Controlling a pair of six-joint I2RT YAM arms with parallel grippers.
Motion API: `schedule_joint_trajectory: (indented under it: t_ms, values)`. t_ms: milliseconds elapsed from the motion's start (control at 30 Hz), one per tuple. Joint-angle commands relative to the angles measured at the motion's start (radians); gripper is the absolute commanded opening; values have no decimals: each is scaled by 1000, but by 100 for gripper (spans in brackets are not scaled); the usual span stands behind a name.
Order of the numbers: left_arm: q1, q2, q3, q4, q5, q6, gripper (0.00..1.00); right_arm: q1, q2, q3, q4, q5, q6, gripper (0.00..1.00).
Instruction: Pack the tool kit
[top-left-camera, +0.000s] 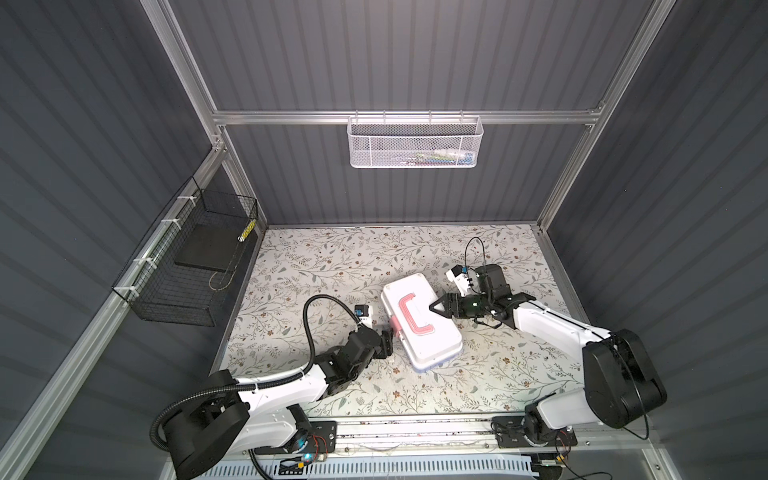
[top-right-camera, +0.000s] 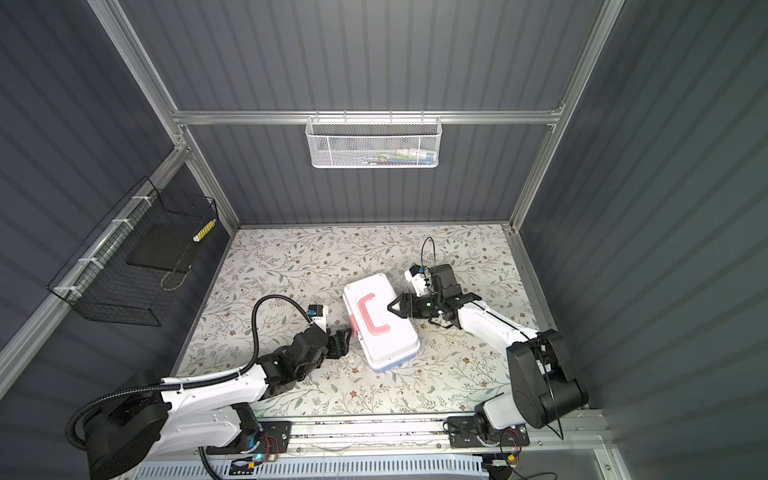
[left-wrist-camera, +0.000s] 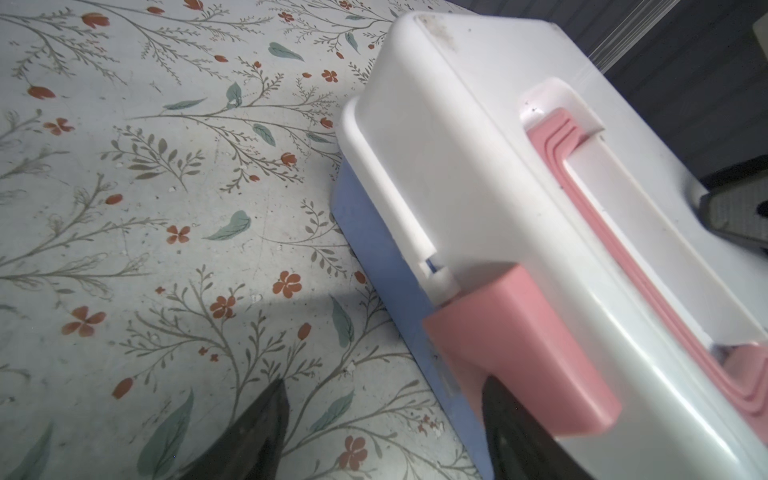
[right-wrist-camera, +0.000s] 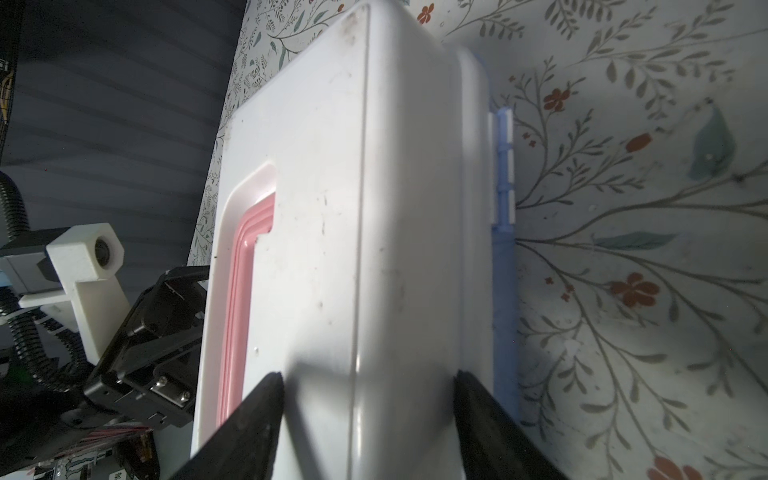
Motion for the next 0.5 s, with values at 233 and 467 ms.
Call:
schedule_joint_trajectory:
  t_ms: [233,467]
  values:
    - [18,-15,-81,174,66,-94,68,36,-24,-84,-11,-58,44,66]
    - [27,-51,-122,221,67,-127,58,50,-9,-74,-2,-63,52,66]
